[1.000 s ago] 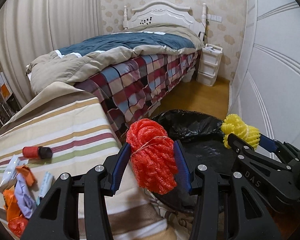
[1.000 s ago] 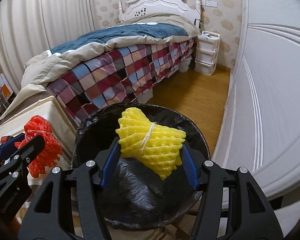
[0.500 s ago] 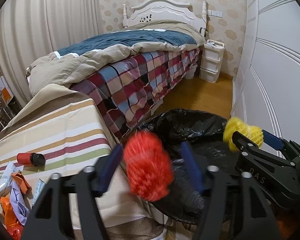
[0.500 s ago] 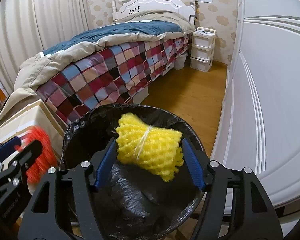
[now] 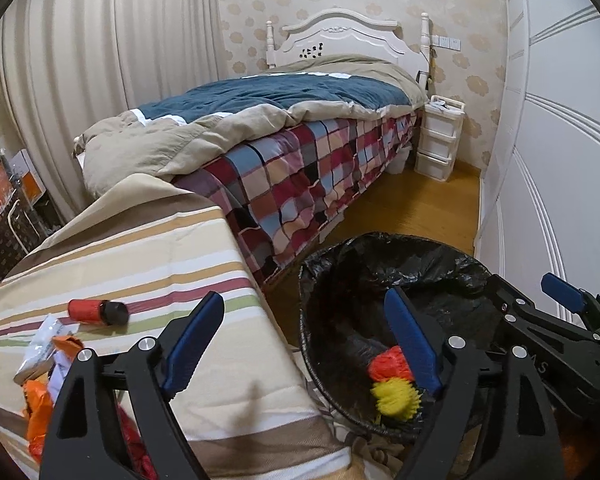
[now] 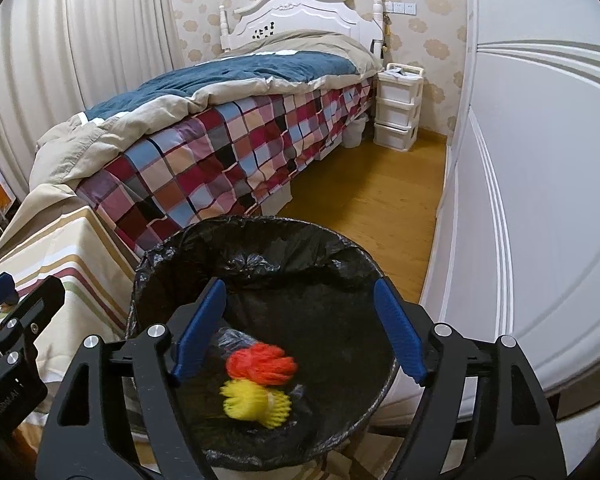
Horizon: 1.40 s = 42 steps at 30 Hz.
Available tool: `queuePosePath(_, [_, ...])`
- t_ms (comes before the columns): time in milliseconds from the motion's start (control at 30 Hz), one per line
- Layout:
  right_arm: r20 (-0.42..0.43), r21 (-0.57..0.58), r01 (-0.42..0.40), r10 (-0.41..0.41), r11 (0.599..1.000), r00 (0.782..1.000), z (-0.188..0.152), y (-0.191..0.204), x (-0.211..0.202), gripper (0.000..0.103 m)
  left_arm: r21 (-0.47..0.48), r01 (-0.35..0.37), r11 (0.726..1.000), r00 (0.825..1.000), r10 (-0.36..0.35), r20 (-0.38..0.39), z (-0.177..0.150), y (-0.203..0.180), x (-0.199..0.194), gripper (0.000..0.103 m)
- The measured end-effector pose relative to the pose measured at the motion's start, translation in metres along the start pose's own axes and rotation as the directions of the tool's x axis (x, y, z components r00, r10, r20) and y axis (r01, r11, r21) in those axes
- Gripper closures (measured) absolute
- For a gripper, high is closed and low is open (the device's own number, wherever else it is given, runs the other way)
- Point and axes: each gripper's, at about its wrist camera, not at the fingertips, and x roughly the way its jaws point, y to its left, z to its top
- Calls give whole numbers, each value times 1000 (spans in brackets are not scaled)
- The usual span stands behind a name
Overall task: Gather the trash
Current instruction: 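Move both tools back over the trash pile on the bed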
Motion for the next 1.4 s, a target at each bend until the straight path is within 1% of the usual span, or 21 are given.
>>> queuePosePath(200, [10, -13, -10, 10, 1000, 1000, -6, 9, -18, 27, -21, -11, 1000, 1000, 11, 0, -4, 13, -16, 21])
queuePosePath(400, [5, -21, -40, 40, 999, 999, -20, 22, -37, 26, -34, -36, 999, 999, 36, 0, -16, 33, -37, 21])
queuePosePath(533, [-3, -31, -68, 68, 997, 998, -36, 34, -52, 23, -49, -58, 997, 998, 57, -13, -30, 50, -50, 21])
queuePosePath(733, [-23, -60, -113, 112, 992, 993, -58, 54, -73, 23, -89, -105, 991, 994, 101, -42, -55, 82, -67, 21])
queuePosePath(967, [-40, -103, -158, 154, 982, 987, -81, 75, -95, 23, -146, -165, 975, 985, 157, -67, -82, 120, -90, 21])
queuePosePath(1167, [-54, -137, -185, 179, 973, 982, -94, 92, -104, 23, -177, -208, 962, 976, 193, -101, -99, 142, -92, 21])
queuePosePath(1300, [-55, -158, -191, 184, 969, 981, -97, 100, -106, 23, -199, -204, 958, 976, 183, -122, -101, 149, -87, 21])
queuePosePath(1400, [-55, -168, -188, 181, 968, 982, -98, 103, -105, 23, -184, -206, 961, 975, 186, -120, -100, 147, -84, 21])
